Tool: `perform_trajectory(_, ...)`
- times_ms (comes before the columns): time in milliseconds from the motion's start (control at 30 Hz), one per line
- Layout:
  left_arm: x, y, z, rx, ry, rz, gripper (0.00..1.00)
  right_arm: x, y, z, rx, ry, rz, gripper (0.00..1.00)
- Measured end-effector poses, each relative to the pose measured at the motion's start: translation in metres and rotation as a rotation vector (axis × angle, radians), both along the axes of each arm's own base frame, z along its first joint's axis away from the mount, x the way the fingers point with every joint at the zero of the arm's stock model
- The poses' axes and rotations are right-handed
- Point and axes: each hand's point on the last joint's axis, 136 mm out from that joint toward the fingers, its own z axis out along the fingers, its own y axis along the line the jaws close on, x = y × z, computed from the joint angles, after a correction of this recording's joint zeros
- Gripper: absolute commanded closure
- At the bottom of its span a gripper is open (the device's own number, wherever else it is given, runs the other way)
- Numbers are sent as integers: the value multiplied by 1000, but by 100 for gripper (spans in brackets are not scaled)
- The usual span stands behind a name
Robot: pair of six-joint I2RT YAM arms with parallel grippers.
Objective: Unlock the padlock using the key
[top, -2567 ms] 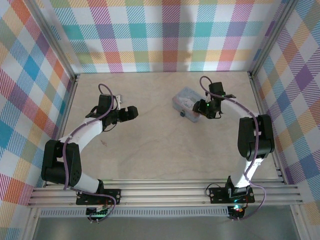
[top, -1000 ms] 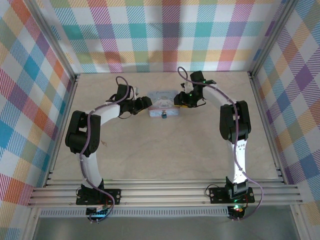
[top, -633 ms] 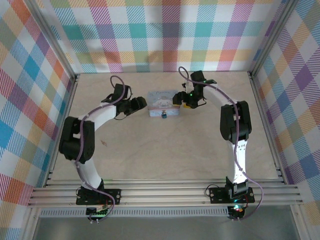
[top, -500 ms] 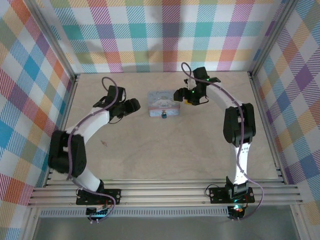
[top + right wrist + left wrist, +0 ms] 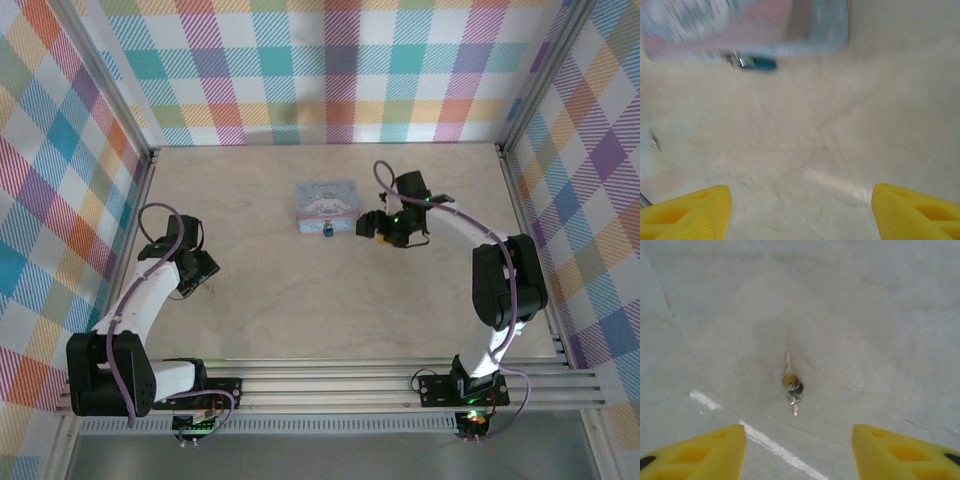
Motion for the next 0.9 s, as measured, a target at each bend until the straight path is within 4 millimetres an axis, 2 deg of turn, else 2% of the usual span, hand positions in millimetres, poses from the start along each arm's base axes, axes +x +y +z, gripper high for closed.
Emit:
perform_trajectory(100, -3, -5, -20, -39, 75, -1, 66, -29, 24, -7, -49, -10, 81, 26)
perform_trajectory(233, -8, -7, -43, -54, 169, 2, 68, -59, 59, -5, -55, -46, 180, 27)
perform_trajectory(333, -8, -6, -49, -50, 198, 4, 67, -71, 70, -7, -59, -56, 210, 27)
perform_trajectory(467, -2, -4, -51, -43, 209, 7, 67, -69, 67, -11, -94, -68, 187, 27)
perform_trajectory(567, 1, -3, -56, -44, 229, 13, 67, -60, 57, -12, -154, -102, 143, 27)
perform_trajectory(800, 1, -1, -63, -45, 257, 20, 66, -42, 36, 25, -216, -258, 50, 27)
perform_trajectory(900, 5, 0, -63, -45, 253, 20, 66, -38, 33, 27, -234, -280, 32, 27)
